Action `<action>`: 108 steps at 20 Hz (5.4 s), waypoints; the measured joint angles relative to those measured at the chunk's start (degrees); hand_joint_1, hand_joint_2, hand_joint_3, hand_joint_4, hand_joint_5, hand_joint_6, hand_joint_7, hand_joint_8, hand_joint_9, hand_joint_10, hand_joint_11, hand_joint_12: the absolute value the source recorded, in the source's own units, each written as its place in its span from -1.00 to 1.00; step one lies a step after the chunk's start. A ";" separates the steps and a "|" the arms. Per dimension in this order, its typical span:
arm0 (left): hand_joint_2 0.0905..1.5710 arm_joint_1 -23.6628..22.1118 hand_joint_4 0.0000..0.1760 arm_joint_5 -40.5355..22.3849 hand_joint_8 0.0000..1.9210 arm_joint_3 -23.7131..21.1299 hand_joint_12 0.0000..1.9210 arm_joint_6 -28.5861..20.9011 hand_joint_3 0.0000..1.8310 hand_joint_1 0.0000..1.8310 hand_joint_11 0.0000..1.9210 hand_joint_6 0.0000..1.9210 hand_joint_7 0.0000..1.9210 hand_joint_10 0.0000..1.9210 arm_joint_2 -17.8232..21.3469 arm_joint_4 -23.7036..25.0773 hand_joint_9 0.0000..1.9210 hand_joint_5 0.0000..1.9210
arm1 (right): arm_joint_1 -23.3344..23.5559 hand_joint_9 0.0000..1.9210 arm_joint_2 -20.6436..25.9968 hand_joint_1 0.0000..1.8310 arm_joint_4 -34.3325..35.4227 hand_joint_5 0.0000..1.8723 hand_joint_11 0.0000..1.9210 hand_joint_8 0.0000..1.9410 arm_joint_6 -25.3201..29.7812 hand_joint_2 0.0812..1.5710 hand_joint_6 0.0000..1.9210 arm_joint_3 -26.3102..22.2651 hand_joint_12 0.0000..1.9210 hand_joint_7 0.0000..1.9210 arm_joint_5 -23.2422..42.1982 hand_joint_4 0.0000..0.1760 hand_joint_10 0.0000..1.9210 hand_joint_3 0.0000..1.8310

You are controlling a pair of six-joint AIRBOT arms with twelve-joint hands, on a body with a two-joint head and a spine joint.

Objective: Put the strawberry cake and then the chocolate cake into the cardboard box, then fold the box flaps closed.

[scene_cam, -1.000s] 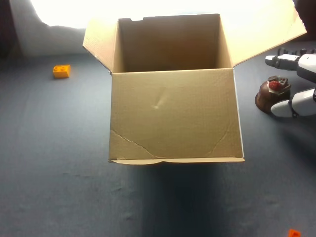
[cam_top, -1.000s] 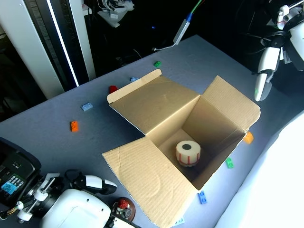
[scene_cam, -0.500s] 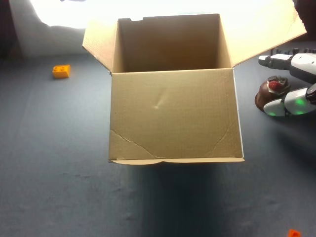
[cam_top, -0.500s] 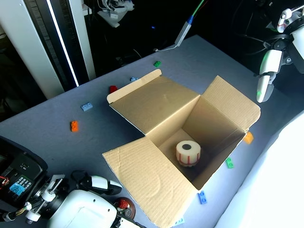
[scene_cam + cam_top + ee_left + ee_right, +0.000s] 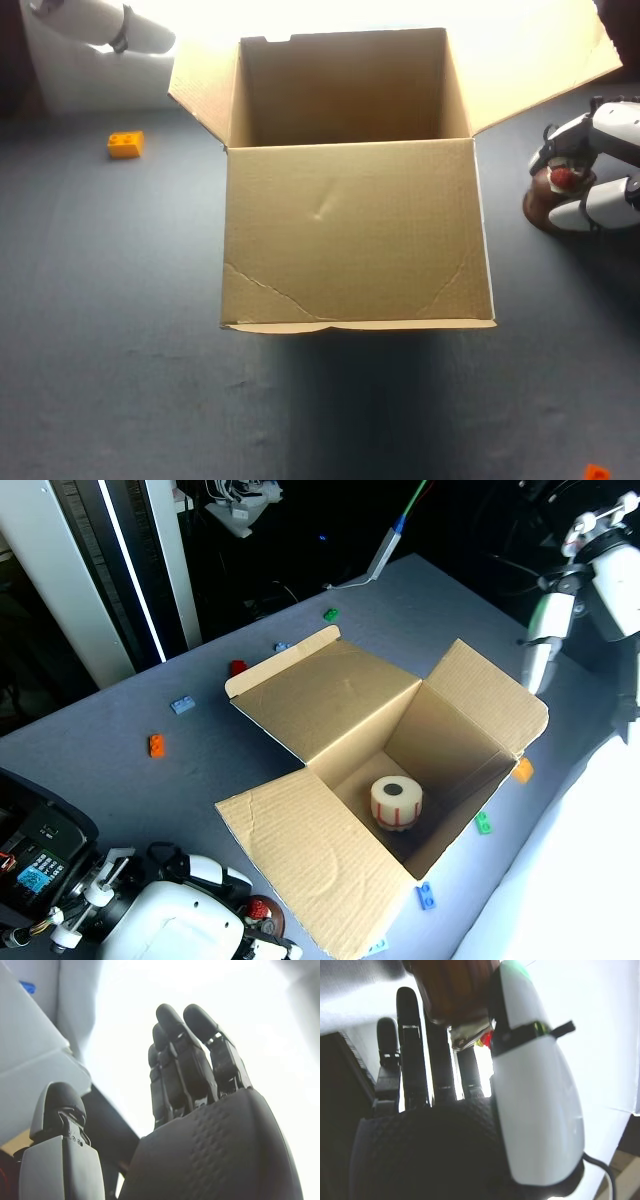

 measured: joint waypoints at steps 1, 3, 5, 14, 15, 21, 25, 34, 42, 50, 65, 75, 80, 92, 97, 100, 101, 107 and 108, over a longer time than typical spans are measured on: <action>0.36 0.90 -1.00 0.20 -1.00 -0.81 0.51 0.00 -1.00 -0.38 -0.86 -1.00 -0.41 -0.45 0.50 -0.52 -0.46 -0.58 | 0.00 -0.52 0.09 0.22 0.00 -0.30 -0.96 0.48 0.02 0.62 0.56 0.00 0.64 -0.28 -0.33 -0.66 0.23 -1.00; 0.36 1.81 -1.00 0.15 -1.00 -1.97 0.51 0.02 -1.00 -0.39 -0.85 -1.00 -0.41 -0.45 1.09 -1.01 -0.46 -0.59 | 0.00 -0.52 0.24 0.21 -0.11 -0.32 -0.94 0.49 0.04 0.63 0.61 0.00 0.64 -0.30 -0.35 -0.69 0.23 -1.00; 0.36 2.64 -1.00 0.11 -1.00 -3.02 0.51 0.00 -1.00 -0.38 -0.86 -1.00 -0.41 -0.44 1.79 -2.19 -0.46 -0.59 | 0.00 -0.56 0.48 0.20 -0.17 -0.32 -0.93 0.52 0.31 0.64 0.62 0.00 0.64 -0.33 -0.42 -0.69 0.24 -1.00; 0.36 8.22 -1.00 1.73 -1.00 -11.39 0.54 0.04 -1.00 -0.37 -0.88 -1.00 -0.42 -0.43 8.31 -9.03 -0.48 -0.59 | 10.03 -0.56 8.87 0.21 -0.39 -0.31 -0.96 0.50 -0.61 0.62 0.57 -5.70 0.65 -0.29 -5.31 -0.66 0.28 -1.00; 0.36 8.22 -1.00 1.73 -1.00 -11.96 0.54 0.02 -1.00 -0.38 -0.87 -1.00 -0.42 -0.42 8.85 -10.01 -0.48 -0.59 | 12.22 -0.56 9.92 0.21 -0.33 -0.30 -0.97 0.50 -0.79 0.62 0.56 -5.99 0.66 -0.29 -5.99 -0.66 0.29 -1.00; 0.36 8.24 -1.00 2.08 -1.00 -15.65 0.54 0.07 -1.00 -0.38 -0.87 -1.00 -0.41 -0.41 11.37 -13.88 -0.47 -0.59 | 24.35 -0.54 13.73 0.21 -0.39 -0.30 -0.96 0.51 -7.37 0.62 0.55 -8.41 0.63 -0.30 -12.31 -0.65 0.27 -1.00; 0.37 9.33 -1.00 2.12 -1.00 -17.88 0.56 0.07 -0.99 -0.39 -0.88 -1.00 -0.41 -0.41 13.22 -14.60 -0.48 -0.59 | 30.67 -0.54 14.36 0.22 -0.42 -0.29 -0.94 0.48 -8.68 0.62 0.55 -8.90 0.62 -0.29 -15.04 -0.66 0.22 -1.00; 0.35 9.66 -1.00 2.29 -1.00 -19.34 0.55 0.13 -1.00 -0.35 -0.88 -1.00 -0.41 -0.42 15.41 -14.97 -0.48 -0.58 | 32.70 -0.52 18.58 0.22 -0.57 -0.31 -0.94 0.47 -9.62 0.62 0.56 -9.27 0.60 -0.27 -18.29 -0.68 0.18 -1.00; 0.36 8.46 -1.00 2.36 -1.00 -19.76 0.55 0.20 -1.00 -0.36 -0.87 -1.00 -0.41 -0.42 16.39 -11.30 -0.48 -0.57 | 34.67 -0.54 18.51 0.21 -0.59 -0.30 -0.99 0.50 -7.15 0.63 0.58 -9.27 0.61 -0.31 -16.37 -0.68 0.21 -1.00; 0.36 8.48 -1.00 2.60 -1.00 -18.47 0.55 0.24 -1.00 -0.36 -0.88 -1.00 -0.41 -0.42 16.28 -10.99 -0.48 -0.59 | 39.26 -0.54 14.05 0.21 -0.70 -0.32 -0.96 0.49 -8.72 0.63 0.59 -12.22 0.61 -0.30 -15.65 -0.69 0.19 -1.00; 0.36 8.31 -1.00 1.79 -1.00 -16.96 0.56 0.17 -1.00 -0.37 -0.88 -1.00 -0.42 -0.42 14.19 -18.01 -0.49 -0.59 | 41.07 -0.55 10.05 0.20 -0.87 -0.33 -0.96 0.51 -11.10 0.64 0.61 -10.05 0.64 -0.31 -19.21 -0.68 0.22 -1.00; 0.36 8.41 -1.00 4.76 -1.00 -16.81 0.56 0.17 -1.00 -0.38 -0.88 -1.00 -0.42 -0.42 14.16 -27.58 -0.49 -0.58 | 41.88 -0.52 8.96 0.22 -17.11 -0.29 -0.95 0.47 -1.22 0.62 0.56 -8.44 0.61 -0.28 -15.10 -0.67 0.19 -1.00; 0.37 8.44 -1.00 4.94 -1.00 -16.85 0.57 0.20 -1.00 -0.38 -0.88 -1.00 -0.42 -0.41 14.16 -30.91 -0.49 -0.58 | 39.67 -0.55 8.39 0.20 -31.32 -0.31 -0.96 0.51 7.74 0.64 0.60 -7.21 0.63 -0.32 -8.70 -0.69 0.20 -1.00; 0.36 10.27 -1.00 4.87 -1.00 -16.68 0.56 -16.52 -1.00 -0.36 -0.86 -1.00 -0.41 -0.40 14.16 -25.81 -0.48 -0.57 | 33.81 -0.55 2.62 0.21 -37.48 -0.31 -0.97 0.50 12.63 0.63 0.58 -7.78 0.65 -0.31 -5.38 -0.67 0.22 -1.00; 0.36 10.25 -1.00 4.90 -1.00 -16.87 0.56 -17.59 -1.00 -0.37 -0.86 -1.00 -0.41 -0.41 14.16 -26.14 -0.48 -0.57 | 34.71 -0.57 3.87 0.20 -37.64 -0.33 -0.99 0.51 12.57 0.65 0.63 -11.19 0.62 -0.33 -7.61 -0.72 0.21 -1.00; 0.36 10.25 -1.00 5.99 -1.00 -17.35 0.57 -17.59 -1.00 -0.36 -0.85 -1.00 -0.40 -0.40 14.25 -26.40 -0.47 -0.57 | 35.98 -0.55 6.36 0.20 -37.00 -0.33 -0.98 0.49 13.20 0.64 0.63 -13.70 0.64 -0.31 -8.76 -0.73 0.19 -1.00; 0.36 10.25 -1.00 6.23 -1.00 -17.51 0.57 -17.59 -1.00 -0.35 -0.86 -1.00 -0.40 -0.40 14.36 -26.49 -0.48 -0.57 | 36.09 -0.54 6.64 0.21 -37.03 -0.32 -0.98 0.48 13.33 0.64 0.62 -13.86 0.63 -0.30 -8.85 -0.74 0.19 -1.00; 0.37 10.25 -1.00 6.64 -1.00 -17.77 0.58 -17.62 -1.00 -0.37 -0.87 -1.00 -0.41 -0.40 14.53 -26.95 -0.49 -0.58 | 37.48 -0.56 8.11 0.20 -39.50 -0.34 -0.98 0.50 14.60 0.65 0.64 -13.62 0.65 -0.32 -10.34 -0.72 0.21 -1.00; 0.37 10.25 -1.00 6.73 -1.00 -17.88 0.58 -17.62 -1.00 -0.37 -0.87 -1.00 -0.40 -0.39 14.53 -26.97 -0.48 -0.57 | 38.10 -0.55 8.09 0.20 -39.67 -0.34 -0.96 0.50 14.64 0.64 0.63 -13.62 0.64 -0.31 -10.23 -0.70 0.20 -1.00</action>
